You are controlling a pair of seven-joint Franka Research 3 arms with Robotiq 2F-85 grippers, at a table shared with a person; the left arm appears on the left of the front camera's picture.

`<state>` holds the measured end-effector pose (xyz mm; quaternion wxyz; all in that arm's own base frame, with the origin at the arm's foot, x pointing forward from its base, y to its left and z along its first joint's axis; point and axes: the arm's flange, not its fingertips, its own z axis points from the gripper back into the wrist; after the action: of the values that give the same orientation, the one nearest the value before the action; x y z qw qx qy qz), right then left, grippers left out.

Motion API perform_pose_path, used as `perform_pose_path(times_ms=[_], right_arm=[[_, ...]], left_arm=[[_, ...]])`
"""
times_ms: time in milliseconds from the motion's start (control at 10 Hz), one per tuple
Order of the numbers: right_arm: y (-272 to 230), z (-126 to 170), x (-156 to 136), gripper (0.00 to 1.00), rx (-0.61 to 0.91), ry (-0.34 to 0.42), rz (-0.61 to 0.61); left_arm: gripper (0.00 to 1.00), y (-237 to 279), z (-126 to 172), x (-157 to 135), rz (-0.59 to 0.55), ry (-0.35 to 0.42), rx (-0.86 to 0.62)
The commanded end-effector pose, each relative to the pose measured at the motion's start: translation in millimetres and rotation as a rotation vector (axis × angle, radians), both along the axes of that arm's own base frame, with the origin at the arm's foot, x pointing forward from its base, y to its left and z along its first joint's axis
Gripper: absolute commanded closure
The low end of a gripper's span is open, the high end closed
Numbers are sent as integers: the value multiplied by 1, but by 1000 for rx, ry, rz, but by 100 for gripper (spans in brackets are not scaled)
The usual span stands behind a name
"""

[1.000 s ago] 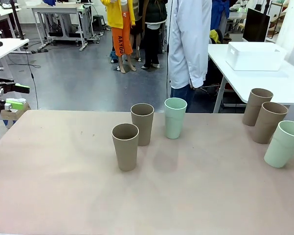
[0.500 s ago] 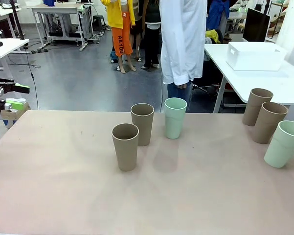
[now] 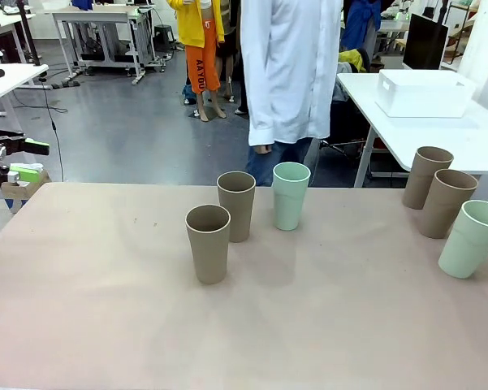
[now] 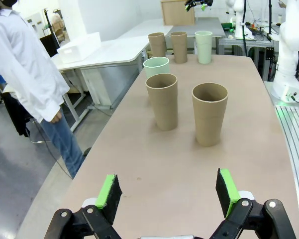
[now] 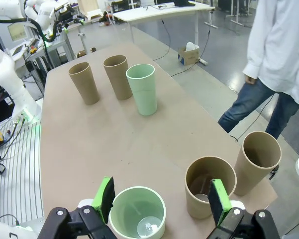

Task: Stack the cups and store them in the basket.
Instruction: Pick up two Reusable plastic cups , one in each hand.

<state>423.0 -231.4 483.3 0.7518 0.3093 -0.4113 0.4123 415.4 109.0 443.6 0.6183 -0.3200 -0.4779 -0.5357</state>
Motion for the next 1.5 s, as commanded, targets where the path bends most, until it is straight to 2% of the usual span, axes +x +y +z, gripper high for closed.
perform_pose_path(times_ms=[0,1400], right_arm=[[1,1,1,0,0,-6,0],[1,1,1,0,0,-6,0]], left_arm=[[0,-1,1,0,0,-4,-1],[0,-1,1,0,0,-4,-1]])
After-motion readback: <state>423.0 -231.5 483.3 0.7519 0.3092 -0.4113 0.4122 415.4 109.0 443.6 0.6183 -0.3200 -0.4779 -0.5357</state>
